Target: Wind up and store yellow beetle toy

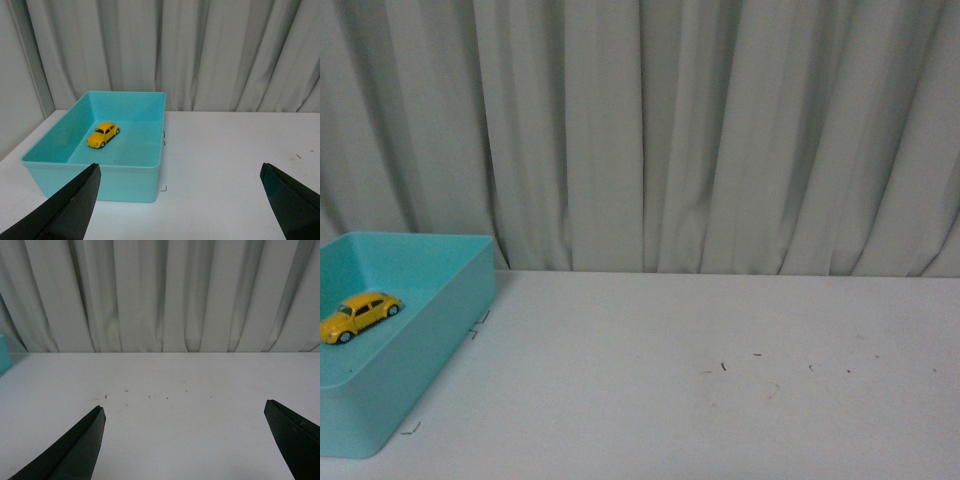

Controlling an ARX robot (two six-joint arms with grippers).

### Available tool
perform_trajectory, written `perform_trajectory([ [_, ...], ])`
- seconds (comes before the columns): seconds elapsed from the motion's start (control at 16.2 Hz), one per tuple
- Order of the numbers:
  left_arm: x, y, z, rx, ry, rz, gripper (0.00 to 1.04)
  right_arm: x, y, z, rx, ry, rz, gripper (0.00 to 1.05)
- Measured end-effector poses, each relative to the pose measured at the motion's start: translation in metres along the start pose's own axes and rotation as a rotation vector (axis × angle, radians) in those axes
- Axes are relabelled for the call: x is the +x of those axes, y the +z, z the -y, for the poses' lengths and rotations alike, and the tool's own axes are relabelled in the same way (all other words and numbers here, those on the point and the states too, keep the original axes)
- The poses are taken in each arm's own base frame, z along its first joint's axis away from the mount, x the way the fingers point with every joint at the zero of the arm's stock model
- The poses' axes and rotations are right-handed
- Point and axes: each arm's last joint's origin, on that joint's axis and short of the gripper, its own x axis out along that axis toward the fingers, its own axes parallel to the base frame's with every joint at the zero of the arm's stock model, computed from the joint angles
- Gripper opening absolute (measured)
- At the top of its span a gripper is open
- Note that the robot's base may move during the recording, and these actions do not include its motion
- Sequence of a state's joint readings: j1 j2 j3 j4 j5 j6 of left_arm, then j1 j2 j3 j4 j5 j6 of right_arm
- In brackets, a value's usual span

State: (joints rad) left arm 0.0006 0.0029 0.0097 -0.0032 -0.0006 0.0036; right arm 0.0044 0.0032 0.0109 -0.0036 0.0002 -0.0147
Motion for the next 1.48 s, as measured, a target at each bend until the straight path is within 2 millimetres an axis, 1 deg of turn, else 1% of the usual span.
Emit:
perform_trajectory([
  [1.48,0.0000,0.0000,0.0000,-0.001,0.000,0.000,0.98,0.0000,0.0002,0.0000,0.001,0.000,0.002,0.98],
])
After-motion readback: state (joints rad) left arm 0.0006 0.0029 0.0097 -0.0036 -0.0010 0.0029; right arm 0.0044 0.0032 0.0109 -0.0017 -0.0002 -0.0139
